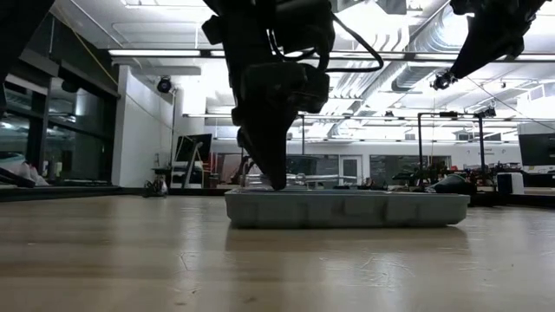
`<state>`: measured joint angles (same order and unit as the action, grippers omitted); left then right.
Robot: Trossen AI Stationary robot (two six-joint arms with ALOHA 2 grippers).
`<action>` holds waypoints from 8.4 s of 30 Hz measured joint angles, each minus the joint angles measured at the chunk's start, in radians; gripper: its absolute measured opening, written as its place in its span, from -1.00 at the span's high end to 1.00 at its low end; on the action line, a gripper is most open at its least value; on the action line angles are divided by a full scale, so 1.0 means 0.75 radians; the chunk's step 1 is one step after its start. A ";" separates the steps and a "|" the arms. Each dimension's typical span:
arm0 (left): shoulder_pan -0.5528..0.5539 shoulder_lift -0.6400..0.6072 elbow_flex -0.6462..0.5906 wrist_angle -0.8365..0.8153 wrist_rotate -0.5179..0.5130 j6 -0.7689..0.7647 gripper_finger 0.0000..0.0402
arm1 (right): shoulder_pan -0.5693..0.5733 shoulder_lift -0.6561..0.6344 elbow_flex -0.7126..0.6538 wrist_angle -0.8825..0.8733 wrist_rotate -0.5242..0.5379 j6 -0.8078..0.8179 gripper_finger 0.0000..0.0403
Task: Prefit tool cases
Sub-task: Put the transparent screwdriver into the gray prefit tool case, then put the orange hex key set into the gray prefit tool case
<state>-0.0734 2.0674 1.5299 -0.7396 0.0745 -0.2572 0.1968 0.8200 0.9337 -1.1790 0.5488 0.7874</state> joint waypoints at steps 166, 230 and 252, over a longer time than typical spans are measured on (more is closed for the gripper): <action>-0.121 -0.787 -0.542 0.760 -0.550 -0.404 0.63 | -0.114 0.600 -0.003 0.890 -0.583 -0.267 1.00; -0.031 -1.048 -0.539 0.885 -0.636 -0.240 1.00 | -0.045 0.206 0.001 0.695 -0.342 -0.121 1.00; 0.055 -0.961 -0.539 0.631 -0.859 -0.192 1.00 | -0.230 0.250 0.001 0.651 -0.163 -0.189 1.00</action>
<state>-0.0323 1.3466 1.1255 -0.2666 -0.5701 -0.4012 0.0246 1.0077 0.9340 -0.6910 0.4267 0.6456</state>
